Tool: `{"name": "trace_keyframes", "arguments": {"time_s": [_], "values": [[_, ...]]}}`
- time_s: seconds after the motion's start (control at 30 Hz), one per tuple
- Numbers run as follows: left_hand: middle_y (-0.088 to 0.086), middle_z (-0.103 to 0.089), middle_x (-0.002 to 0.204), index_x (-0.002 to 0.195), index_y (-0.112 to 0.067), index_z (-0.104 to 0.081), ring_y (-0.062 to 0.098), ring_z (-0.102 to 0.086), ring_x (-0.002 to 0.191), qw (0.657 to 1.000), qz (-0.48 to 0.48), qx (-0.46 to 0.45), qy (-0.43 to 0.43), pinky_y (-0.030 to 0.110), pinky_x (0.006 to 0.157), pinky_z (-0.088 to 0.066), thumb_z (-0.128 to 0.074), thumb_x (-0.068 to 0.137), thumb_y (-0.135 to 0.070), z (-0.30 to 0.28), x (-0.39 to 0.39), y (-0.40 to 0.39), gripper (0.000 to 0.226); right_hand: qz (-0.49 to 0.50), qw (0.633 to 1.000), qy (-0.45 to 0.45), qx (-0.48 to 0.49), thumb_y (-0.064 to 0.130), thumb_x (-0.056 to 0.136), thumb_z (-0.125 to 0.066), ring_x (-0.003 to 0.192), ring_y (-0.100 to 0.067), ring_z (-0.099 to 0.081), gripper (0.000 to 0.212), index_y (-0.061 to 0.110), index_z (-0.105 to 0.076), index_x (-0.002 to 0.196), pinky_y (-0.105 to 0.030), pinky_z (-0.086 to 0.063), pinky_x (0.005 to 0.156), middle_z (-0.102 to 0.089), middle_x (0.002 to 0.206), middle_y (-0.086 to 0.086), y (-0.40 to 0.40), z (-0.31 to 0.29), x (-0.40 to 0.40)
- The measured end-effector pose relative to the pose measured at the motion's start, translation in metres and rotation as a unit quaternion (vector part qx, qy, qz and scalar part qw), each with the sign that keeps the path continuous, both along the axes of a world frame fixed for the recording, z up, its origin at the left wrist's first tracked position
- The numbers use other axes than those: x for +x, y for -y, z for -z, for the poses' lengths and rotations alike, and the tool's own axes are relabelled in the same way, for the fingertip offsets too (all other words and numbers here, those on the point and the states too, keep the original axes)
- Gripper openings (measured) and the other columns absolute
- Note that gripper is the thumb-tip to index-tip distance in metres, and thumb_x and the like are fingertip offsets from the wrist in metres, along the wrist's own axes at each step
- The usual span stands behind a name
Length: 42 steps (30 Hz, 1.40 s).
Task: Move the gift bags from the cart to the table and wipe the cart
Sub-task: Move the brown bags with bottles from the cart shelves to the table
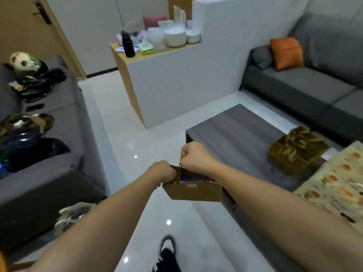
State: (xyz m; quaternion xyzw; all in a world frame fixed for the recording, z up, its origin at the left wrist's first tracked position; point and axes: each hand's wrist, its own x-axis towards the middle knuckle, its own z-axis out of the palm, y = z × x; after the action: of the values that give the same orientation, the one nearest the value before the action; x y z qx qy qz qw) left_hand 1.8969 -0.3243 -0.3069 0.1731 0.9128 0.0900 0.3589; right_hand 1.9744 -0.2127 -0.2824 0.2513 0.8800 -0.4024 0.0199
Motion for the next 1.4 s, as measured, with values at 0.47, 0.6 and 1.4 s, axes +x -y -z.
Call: {"name": "trace_keyframes", "arguments": {"time_s": [0.47, 0.6, 1.4], "values": [[0.011, -0.065, 0.106, 0.105, -0.013, -0.063, 0.028, -0.064, 0.097, 0.955, 0.286, 0.052, 0.053, 0.042, 0.084, -0.061, -0.06, 0.09, -0.023, 0.027, -0.025, -0.172, 0.018, 0.339, 0.94, 0.034, 0.028, -0.004, 0.07, -0.057, 0.058, -0.016, -0.05, 0.027, 0.017, -0.047, 0.055, -0.025, -0.033, 0.046, -0.049, 0.057, 0.001, -0.12, 0.018, 0.033], [0.005, -0.066, 0.095, 0.098, -0.018, -0.065, 0.02, -0.063, 0.087, 0.939, 0.325, 0.068, 0.09, 0.035, 0.077, -0.057, -0.06, 0.091, -0.022, 0.046, -0.015, -0.219, 0.009, 0.403, 0.913, 0.038, 0.042, 0.0, 0.073, -0.062, 0.067, -0.016, -0.057, 0.024, 0.017, -0.054, 0.06, -0.026, -0.037, 0.049, -0.06, 0.065, -0.002, -0.161, 0.034, 0.049], [0.01, -0.055, 0.143, 0.145, -0.018, -0.05, 0.027, -0.053, 0.129, 0.911, 0.408, -0.036, 0.057, 0.038, 0.105, -0.045, -0.057, 0.099, -0.037, 0.126, 0.036, -0.504, 0.049, 0.403, 0.895, 0.183, -0.05, 0.018, 0.086, -0.071, 0.086, -0.02, -0.064, 0.014, 0.025, -0.059, 0.081, -0.039, -0.057, 0.079, -0.063, 0.086, 0.001, -0.449, 0.191, 0.127]]}}
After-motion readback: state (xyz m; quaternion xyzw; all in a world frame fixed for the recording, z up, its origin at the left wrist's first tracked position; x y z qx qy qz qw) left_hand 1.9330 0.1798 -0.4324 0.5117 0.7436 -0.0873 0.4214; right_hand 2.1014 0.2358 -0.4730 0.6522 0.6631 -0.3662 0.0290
